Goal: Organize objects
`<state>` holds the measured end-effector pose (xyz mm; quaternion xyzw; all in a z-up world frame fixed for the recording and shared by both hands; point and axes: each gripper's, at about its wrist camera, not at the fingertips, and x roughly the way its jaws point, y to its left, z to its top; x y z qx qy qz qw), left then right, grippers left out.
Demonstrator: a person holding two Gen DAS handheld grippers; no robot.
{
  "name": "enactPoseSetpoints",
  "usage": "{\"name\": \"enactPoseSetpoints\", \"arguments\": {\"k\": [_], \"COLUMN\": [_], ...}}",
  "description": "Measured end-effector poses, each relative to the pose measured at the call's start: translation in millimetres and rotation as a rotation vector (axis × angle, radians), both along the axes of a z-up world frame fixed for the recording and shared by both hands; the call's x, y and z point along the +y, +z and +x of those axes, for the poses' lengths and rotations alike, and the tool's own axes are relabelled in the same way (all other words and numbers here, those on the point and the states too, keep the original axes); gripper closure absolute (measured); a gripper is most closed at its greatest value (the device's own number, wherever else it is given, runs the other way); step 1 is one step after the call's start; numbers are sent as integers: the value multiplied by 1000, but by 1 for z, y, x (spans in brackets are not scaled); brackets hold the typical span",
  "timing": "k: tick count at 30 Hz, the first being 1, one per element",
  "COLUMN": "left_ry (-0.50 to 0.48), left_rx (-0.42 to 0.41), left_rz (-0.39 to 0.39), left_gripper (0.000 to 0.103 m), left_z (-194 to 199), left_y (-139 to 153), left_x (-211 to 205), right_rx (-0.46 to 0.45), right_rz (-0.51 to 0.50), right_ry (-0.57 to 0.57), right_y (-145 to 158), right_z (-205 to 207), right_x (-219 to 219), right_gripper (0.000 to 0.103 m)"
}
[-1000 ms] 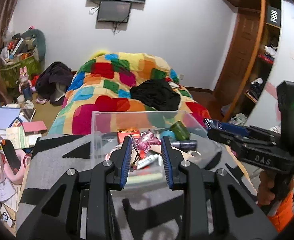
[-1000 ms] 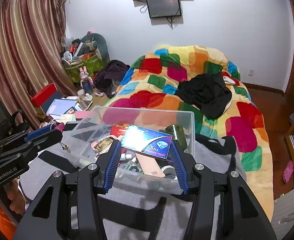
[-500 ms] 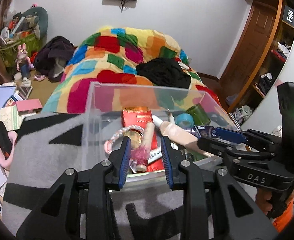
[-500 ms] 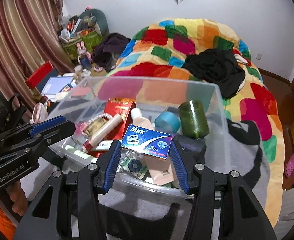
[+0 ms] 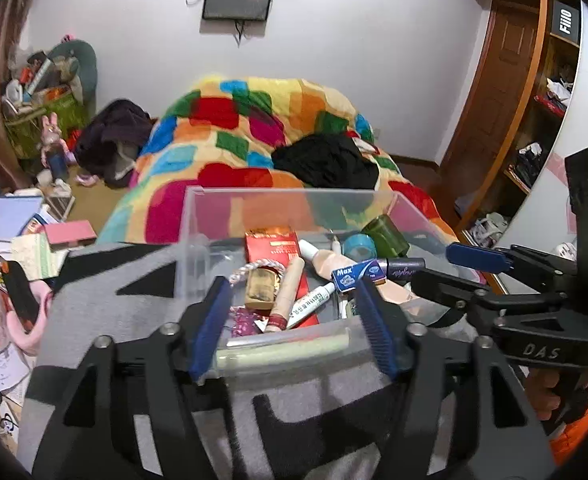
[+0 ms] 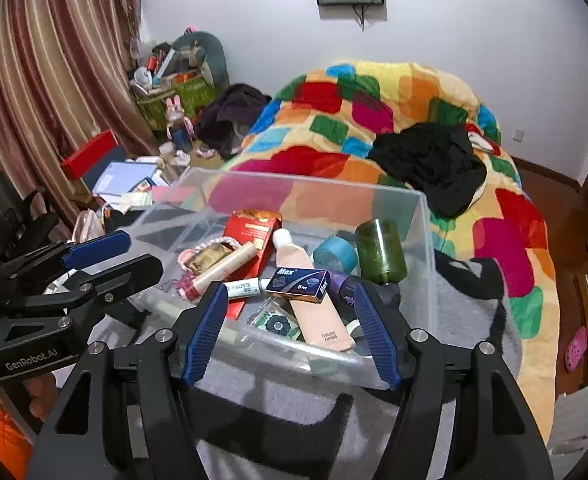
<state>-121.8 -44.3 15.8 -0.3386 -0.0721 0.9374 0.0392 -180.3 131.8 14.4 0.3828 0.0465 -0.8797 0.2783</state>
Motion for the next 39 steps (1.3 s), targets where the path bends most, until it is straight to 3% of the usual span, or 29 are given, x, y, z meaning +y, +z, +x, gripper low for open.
{"name": "enactPoseSetpoints", "arguments": {"k": [3, 7, 10, 16, 29, 39], "left_ry": [12, 22, 21, 19, 24, 34], "left_rx": [29, 71, 94, 92, 69, 61], "left_rz": [-9, -25, -42, -34, -26, -27], "left_gripper": [29, 12, 7, 6, 6, 6], "left_z": [11, 30, 44, 66, 81, 77], "left_y": [6, 14, 17, 13, 0, -3], "left_x": [0, 0, 3, 9, 16, 18], "right_rx": [28, 66, 96, 103, 114, 89], "right_rz": [-17, -26, -21, -47, -44, -42], "right_ry": [-10, -27, -35, -50, -50, -39], "right_y": [7, 12, 13, 10, 4, -2], "right_z": [10, 23, 35, 56, 82, 79], "right_x": [5, 13, 19, 34, 42, 40], "right_gripper": [40, 35, 35, 22, 21, 21]}}
